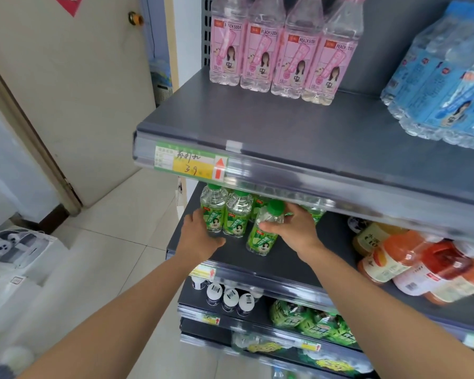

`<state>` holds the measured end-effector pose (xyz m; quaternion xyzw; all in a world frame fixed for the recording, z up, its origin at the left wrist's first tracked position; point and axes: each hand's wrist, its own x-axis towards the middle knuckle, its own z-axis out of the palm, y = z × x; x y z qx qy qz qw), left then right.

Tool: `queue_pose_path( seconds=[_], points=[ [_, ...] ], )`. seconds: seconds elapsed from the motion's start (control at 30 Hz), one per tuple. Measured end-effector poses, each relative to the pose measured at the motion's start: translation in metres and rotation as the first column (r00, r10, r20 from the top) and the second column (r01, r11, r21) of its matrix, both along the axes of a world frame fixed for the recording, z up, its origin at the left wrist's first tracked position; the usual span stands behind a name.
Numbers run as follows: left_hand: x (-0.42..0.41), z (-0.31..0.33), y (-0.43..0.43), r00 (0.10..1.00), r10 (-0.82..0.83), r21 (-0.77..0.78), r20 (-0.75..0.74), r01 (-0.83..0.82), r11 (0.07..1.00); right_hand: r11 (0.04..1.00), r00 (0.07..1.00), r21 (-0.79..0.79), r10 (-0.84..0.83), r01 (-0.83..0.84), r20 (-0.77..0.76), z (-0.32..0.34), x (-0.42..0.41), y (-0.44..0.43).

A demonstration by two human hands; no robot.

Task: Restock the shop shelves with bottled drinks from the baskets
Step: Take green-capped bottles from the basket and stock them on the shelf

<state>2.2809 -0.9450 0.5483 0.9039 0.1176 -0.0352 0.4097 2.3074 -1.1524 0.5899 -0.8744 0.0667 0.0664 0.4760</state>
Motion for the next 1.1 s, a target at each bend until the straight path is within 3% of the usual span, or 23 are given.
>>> queue_pose_path(
  seconds=[0.3,0.5,0.6,0.8,1.1],
  points=[
    [0.025,-0.002,0.007,0.999,-0.009,-0.076,0.052,0.013,0.997,0.996,0.996,-0.01,-0.086,0.086,0.002,-0.009,0.018,0.012],
    [0.026,-0.003,0.009,0.998,-0.027,-0.06,0.048,0.03,0.998,0.983,0.987,-0.11,-0.141,0.148,0.075,-0.023,0.007,0.014],
    [0.026,-0.002,0.008,0.999,-0.027,-0.046,0.04,0.029,0.999,0.977,0.994,-0.182,-0.112,0.113,0.017,-0.03,0.005,0.012],
    [0.026,-0.002,0.009,0.999,-0.047,-0.037,0.003,0.048,0.998,0.971,0.995,-0.22,-0.085,0.095,0.054,-0.029,0.011,0.016],
    [0.027,0.0,0.014,0.992,-0.079,-0.026,-0.095,0.077,0.997,0.954,0.993,-0.301,-0.036,-0.001,-0.116,-0.028,-0.003,0.011]
  ],
)
